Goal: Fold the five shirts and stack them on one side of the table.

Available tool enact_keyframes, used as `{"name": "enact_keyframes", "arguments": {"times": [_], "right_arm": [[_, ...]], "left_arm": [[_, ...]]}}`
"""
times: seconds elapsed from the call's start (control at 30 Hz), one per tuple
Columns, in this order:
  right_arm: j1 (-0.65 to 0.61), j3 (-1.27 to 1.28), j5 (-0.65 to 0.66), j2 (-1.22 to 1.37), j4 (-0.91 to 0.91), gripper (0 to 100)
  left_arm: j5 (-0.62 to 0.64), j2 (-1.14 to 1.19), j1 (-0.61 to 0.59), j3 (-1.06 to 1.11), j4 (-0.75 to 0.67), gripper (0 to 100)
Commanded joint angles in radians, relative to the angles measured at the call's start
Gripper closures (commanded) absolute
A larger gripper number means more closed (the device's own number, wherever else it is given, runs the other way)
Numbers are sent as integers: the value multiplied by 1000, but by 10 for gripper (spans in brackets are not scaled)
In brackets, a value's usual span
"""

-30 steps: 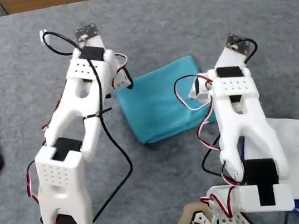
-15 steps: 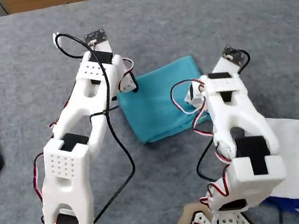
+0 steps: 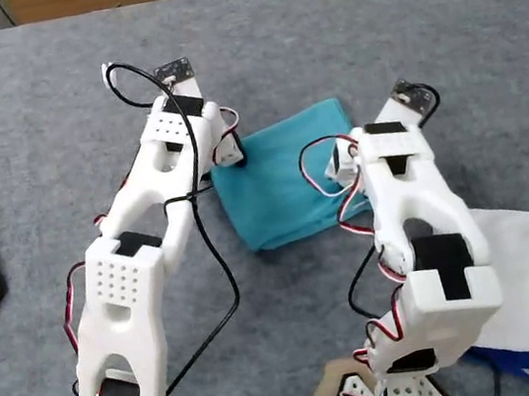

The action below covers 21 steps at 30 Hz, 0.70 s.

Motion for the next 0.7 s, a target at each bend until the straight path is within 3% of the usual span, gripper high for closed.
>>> {"name": "enact_keyframes", "arguments": {"times": [0.0, 0.53, 0.67], "right_arm": [[-70, -12, -15, 27, 0, 731], [-122, -77, -84, 22, 8, 731], [-150, -101, -84, -15, 44, 731]], "left_arm": [[8, -1, -6, -40, -12, 771], [8, 5, -6, -51, -26, 773], [6, 7, -6, -51, -26, 842]]}}
